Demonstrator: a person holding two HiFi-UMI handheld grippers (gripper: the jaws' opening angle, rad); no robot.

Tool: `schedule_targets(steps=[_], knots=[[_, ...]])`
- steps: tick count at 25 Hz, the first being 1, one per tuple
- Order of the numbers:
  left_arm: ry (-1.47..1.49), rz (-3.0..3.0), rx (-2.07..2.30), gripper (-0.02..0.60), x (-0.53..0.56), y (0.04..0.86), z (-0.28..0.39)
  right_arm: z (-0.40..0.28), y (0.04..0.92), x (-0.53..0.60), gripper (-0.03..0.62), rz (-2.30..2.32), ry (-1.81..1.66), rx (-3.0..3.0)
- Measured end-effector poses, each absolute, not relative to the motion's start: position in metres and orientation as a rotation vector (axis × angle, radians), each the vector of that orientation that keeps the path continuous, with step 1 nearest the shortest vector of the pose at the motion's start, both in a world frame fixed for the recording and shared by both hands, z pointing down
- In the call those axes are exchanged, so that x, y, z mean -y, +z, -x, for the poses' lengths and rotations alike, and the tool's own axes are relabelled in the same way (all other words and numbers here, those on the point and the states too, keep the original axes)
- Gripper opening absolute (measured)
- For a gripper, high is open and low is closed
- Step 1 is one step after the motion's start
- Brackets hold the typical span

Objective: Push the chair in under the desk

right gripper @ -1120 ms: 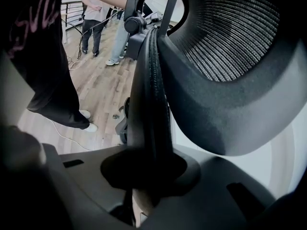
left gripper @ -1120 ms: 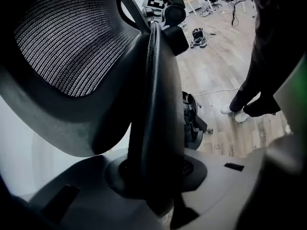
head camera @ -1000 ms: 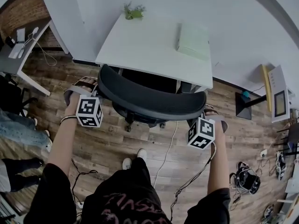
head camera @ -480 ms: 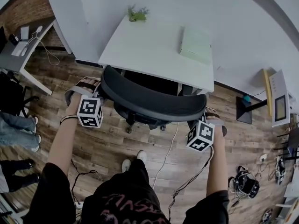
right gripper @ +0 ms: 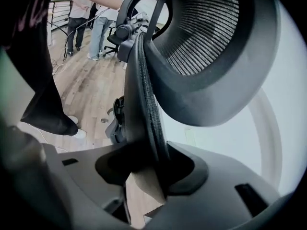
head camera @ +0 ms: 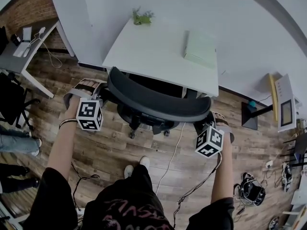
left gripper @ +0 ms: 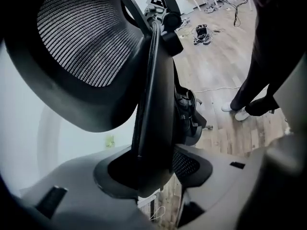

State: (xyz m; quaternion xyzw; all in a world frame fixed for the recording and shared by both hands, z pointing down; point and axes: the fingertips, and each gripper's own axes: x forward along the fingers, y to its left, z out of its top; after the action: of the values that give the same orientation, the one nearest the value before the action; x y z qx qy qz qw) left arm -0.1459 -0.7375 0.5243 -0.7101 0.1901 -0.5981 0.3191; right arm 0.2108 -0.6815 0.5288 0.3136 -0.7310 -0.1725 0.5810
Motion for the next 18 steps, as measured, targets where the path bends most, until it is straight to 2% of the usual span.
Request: schedule_targets(steps=[18], knots=[[-1.478, 1.836, -0.564, 0.210, 0.685, 0.482, 0.160, -0.220, 0.485, 0.628, 0.215, -0.929, -0.477, 1.638]])
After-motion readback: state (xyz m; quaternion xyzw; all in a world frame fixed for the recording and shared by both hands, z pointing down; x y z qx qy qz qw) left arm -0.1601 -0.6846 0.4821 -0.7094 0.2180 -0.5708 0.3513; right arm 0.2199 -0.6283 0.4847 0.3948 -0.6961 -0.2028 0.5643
